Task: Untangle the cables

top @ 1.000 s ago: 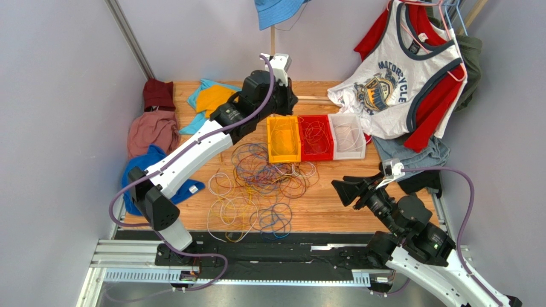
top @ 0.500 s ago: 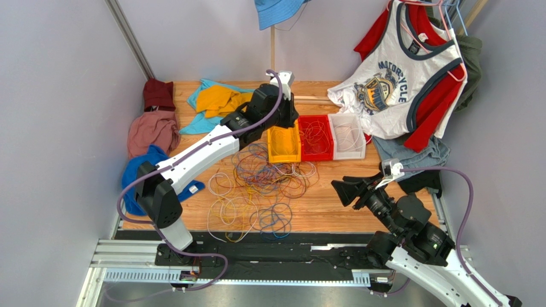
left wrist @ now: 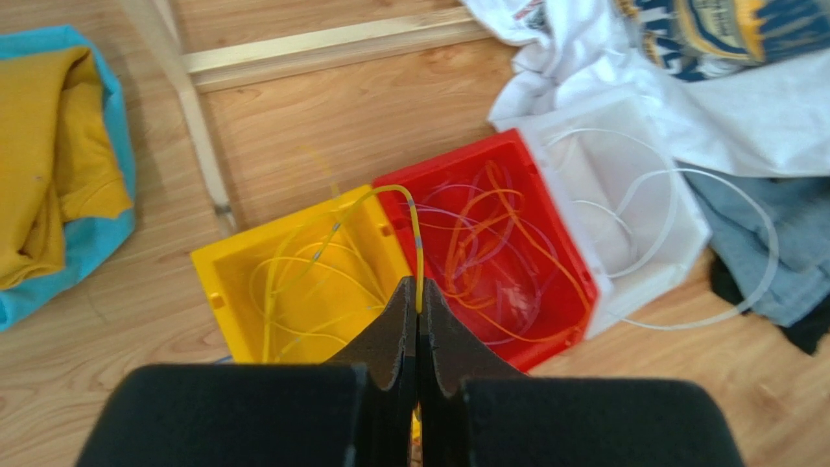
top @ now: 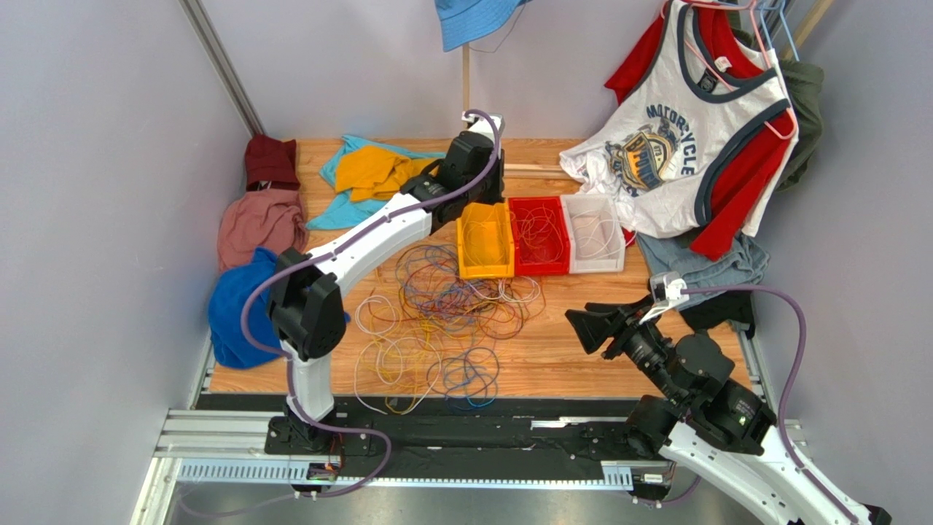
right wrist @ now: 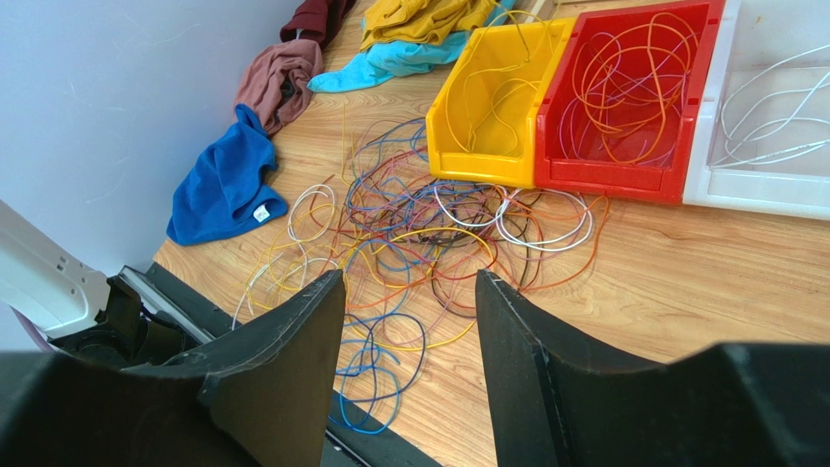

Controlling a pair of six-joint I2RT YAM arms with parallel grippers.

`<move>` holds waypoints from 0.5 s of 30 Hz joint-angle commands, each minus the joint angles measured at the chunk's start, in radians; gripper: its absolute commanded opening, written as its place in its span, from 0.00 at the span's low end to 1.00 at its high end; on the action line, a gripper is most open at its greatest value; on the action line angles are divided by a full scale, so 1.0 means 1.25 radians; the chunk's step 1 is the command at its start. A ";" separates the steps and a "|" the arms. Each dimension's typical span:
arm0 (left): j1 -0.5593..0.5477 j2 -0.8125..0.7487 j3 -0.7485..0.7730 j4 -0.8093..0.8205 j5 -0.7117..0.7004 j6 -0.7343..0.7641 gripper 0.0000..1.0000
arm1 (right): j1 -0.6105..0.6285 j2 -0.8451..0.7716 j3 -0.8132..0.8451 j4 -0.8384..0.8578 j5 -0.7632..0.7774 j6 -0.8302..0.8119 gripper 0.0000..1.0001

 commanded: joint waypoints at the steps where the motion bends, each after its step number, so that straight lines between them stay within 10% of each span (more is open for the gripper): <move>1: 0.030 0.035 0.072 -0.004 -0.019 0.028 0.00 | 0.002 -0.001 0.002 0.009 0.009 0.001 0.55; 15: 0.046 0.023 -0.025 0.046 0.035 -0.032 0.00 | 0.002 -0.006 -0.002 0.009 0.004 0.001 0.55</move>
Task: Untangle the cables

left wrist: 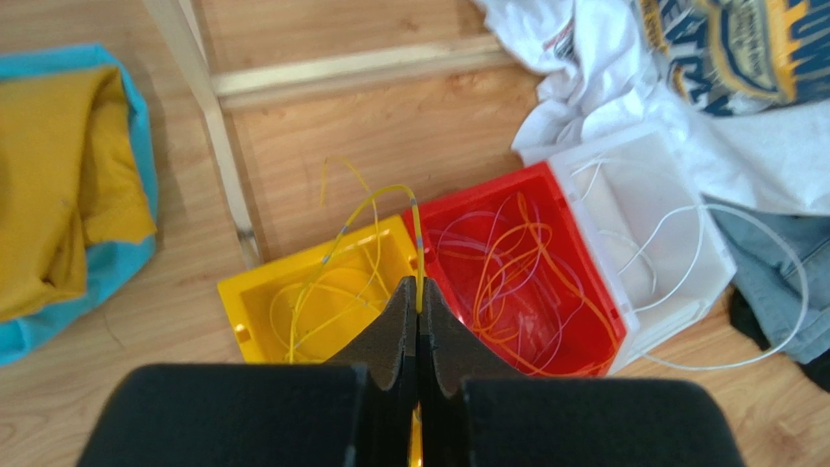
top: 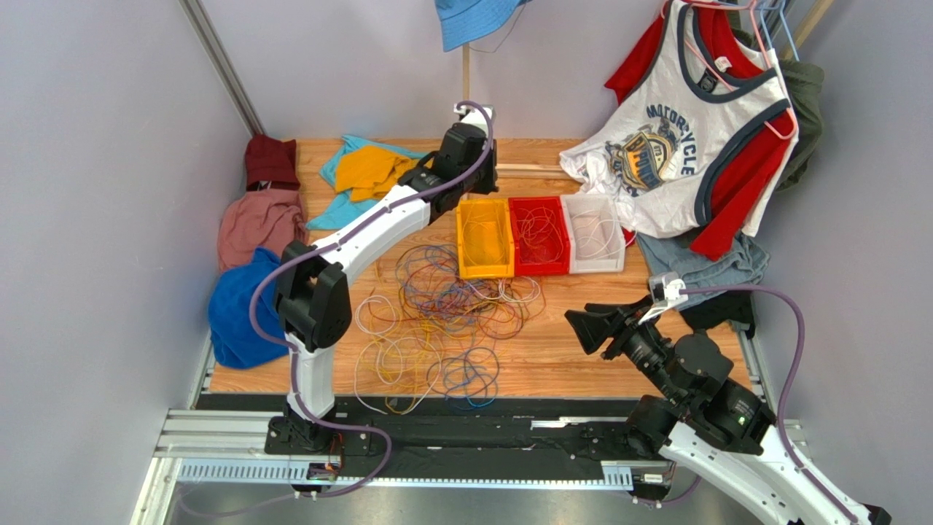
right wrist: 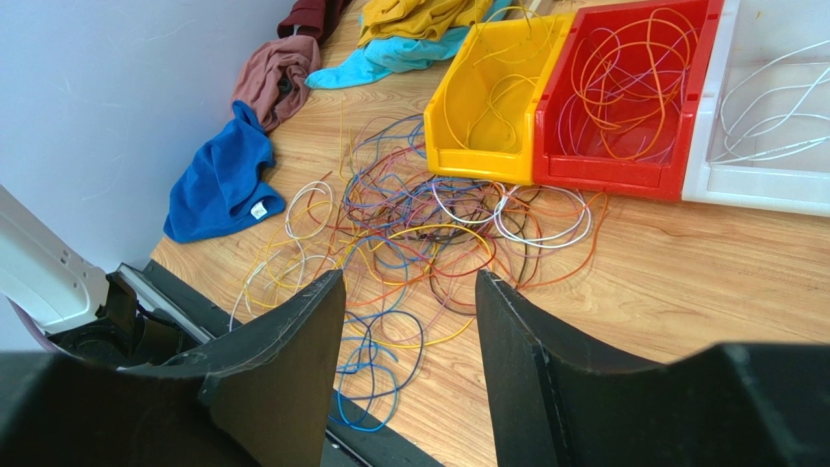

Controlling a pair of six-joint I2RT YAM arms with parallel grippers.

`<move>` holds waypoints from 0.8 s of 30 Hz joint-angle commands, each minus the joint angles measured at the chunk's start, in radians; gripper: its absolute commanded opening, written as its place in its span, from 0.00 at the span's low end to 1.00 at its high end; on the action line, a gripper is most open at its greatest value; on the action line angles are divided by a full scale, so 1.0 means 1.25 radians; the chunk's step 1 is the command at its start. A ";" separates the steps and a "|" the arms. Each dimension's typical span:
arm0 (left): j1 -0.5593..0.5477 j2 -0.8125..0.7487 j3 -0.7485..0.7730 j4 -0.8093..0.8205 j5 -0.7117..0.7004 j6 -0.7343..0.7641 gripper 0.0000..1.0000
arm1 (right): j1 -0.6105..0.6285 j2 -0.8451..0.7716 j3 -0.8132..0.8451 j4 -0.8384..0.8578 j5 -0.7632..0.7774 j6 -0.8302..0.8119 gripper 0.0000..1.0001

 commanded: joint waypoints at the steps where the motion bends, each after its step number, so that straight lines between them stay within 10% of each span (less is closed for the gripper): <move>1: 0.000 -0.045 -0.095 0.051 0.025 -0.040 0.00 | 0.002 -0.007 0.002 0.012 0.003 0.001 0.55; 12: 0.000 -0.037 -0.126 0.015 -0.002 -0.027 0.02 | 0.002 0.004 -0.009 0.026 0.000 0.012 0.55; 16: -0.001 -0.022 -0.070 -0.025 -0.008 -0.011 0.51 | 0.000 0.004 -0.008 0.020 0.002 0.011 0.55; 20: 0.000 -0.063 -0.076 -0.024 -0.031 0.001 0.76 | 0.003 0.011 -0.008 0.028 0.000 0.010 0.55; 24: -0.002 -0.105 -0.075 -0.030 -0.033 0.011 0.80 | 0.002 0.017 -0.010 0.034 -0.001 0.010 0.55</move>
